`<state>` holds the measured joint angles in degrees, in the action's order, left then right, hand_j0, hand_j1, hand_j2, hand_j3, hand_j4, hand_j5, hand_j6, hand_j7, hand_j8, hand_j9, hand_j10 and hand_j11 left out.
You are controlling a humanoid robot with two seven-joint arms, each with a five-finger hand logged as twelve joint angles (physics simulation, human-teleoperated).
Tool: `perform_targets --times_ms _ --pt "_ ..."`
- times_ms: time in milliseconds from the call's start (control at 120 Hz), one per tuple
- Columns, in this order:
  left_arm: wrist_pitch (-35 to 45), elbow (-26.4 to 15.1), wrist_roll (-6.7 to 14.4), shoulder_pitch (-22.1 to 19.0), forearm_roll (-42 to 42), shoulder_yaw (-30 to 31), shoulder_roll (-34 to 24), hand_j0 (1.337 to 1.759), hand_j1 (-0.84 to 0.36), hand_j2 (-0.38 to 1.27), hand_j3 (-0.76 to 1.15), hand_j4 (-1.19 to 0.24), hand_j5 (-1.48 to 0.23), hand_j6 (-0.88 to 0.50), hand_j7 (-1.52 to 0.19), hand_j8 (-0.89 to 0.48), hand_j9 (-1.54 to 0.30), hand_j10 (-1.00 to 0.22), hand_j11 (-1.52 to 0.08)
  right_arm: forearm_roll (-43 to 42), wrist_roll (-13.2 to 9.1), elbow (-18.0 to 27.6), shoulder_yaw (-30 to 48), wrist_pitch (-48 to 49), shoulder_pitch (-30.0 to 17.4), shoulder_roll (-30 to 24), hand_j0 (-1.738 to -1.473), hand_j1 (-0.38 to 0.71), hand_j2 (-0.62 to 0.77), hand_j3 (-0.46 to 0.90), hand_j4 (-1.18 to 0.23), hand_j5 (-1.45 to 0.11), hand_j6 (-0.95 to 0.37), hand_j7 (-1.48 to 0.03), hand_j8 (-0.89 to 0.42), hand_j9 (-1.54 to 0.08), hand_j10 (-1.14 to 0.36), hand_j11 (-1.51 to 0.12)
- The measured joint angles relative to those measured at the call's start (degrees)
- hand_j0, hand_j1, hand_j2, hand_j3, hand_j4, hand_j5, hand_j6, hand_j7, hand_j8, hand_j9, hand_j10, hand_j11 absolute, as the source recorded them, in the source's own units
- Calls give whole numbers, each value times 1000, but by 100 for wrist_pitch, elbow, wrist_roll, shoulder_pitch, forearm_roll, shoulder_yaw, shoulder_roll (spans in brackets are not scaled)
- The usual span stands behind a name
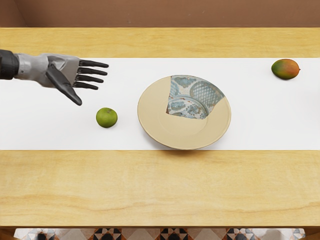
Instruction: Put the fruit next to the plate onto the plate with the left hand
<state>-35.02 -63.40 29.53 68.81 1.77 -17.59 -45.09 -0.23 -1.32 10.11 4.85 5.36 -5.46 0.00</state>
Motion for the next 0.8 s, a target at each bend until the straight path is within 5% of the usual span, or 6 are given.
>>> perform_targets --times_ms 358,417,533,592,717,800 --pt "-1 15 -4 23 -20 14 -239 1658 348 0 0 -1 -1 -1 -1 -1 -1 -1 -1 21 0 -8 -1 -30 -16 0 -1658 -331 -3 0 -15 -20 -15 -20 -15 -20 -15 -20" --pt "-1 26 -162 459 -10 304 -744 1658 348 1 0 0 -1 1 -1 1 -1 0 -1 22 0 -8 0 -30 -16 0 -1658 -331 -3 0 -15 -20 -15 -20 -15 -20 -15 -20" --pt "1 40 -1712 2169 264 2914 151 1658 349 1 0 1 -1 1 -1 1 -1 1 -1 22 0 -9 -1 -32 -17 0 -1658 -331 -3 0 -15 -20 -15 -20 -15 -20 -15 -20" --pt "1 43 -2267 2797 653 4299 919 1658 348 1 0 0 -1 1 -1 1 -1 0 -1 22 0 -9 -1 -33 -17 0 -1658 -331 -3 0 -15 -20 -15 -20 -15 -20 -15 -20" --pt "1 -9 -2787 4249 1354 7220 1717 1658 347 0 0 -1 -2 0 -2 0 -2 0 -2 21 0 -9 -2 -33 -17 0 -1658 -331 -3 0 -15 -20 -15 -20 -15 -20 -15 -20" --pt "1 -138 -2891 5226 1181 8351 2215 1658 347 0 0 -1 -2 0 -2 0 -2 -1 -2 22 0 -9 -1 -33 -17 0 -1658 -331 -3 0 -15 -20 -15 -20 -15 -20 -15 -20"
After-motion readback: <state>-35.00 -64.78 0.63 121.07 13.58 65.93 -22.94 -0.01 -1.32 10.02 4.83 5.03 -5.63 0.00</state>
